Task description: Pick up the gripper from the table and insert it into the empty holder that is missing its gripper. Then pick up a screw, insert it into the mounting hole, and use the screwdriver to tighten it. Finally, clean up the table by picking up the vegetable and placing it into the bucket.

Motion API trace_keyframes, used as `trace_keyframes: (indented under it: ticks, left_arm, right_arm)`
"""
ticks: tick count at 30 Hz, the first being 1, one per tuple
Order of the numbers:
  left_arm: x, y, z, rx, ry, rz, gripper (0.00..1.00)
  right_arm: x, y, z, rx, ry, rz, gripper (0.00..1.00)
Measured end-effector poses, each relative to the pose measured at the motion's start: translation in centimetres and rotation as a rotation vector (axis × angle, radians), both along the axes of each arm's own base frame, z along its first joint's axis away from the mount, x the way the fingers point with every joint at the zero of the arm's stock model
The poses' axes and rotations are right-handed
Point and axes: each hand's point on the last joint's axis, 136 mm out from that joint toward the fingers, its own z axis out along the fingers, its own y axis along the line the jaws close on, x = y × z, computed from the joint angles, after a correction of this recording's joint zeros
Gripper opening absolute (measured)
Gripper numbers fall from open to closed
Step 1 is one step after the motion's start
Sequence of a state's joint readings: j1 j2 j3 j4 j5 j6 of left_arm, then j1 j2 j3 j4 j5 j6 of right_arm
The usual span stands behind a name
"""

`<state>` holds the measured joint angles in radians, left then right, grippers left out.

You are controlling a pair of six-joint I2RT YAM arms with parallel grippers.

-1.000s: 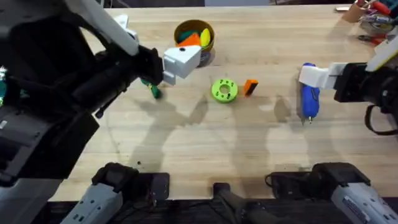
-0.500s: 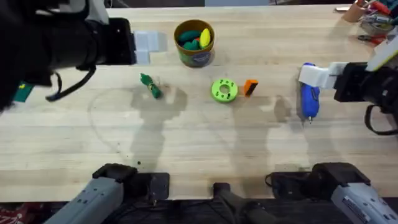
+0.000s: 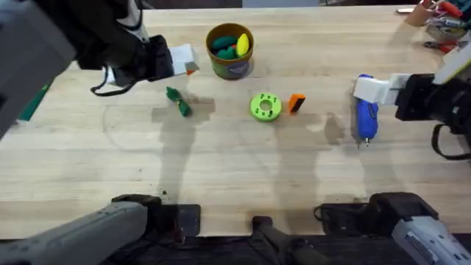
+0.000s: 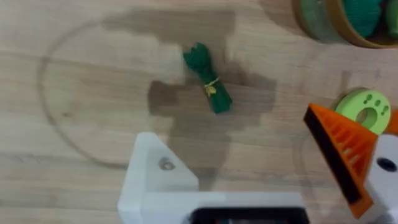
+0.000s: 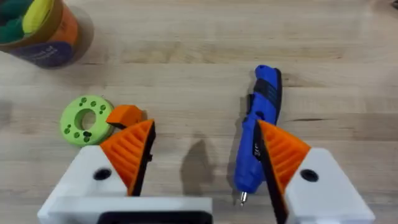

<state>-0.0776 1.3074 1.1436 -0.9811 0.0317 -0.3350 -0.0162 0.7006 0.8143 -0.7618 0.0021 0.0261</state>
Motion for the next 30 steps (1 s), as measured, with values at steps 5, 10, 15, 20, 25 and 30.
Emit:
trace_keyframes:
  ticks: [5, 10, 15, 20, 25, 30]
  left_arm:
    - [0.0, 0.0, -2.8, -0.045, 0.117, 0.131, 0.989]
    - [0.2, -0.1, -4.2, -0.095, 0.17, 0.282, 0.989]
    - [0.8, -0.2, -6.1, -0.123, 0.223, 0.38, 0.989]
    - [2.0, -1.0, -8.6, -0.162, 0.265, 0.411, 0.989]
    - [2.1, -1.0, -11.0, -0.157, 0.329, 0.429, 0.993]
    - [2.2, 0.0, -12.0, -0.152, 0.349, 0.452, 0.981]
  right_arm:
    - [0.0, 0.0, 0.0, 0.0, 0.001, 0.0, 0.918]
    - [0.0, 0.0, 0.0, 0.0, 0.0, 0.0, 0.918]
    - [0.0, 0.0, 0.0, 0.0, 0.0, 0.0, 0.918]
    - [0.0, 0.0, 0.0, 0.0, 0.001, 0.0, 0.918]
    - [0.0, 0.0, 0.0, 0.0, 0.001, 0.0, 0.918]
    - [0.0, 0.0, 0.0, 0.0, 0.001, 0.0, 0.918]
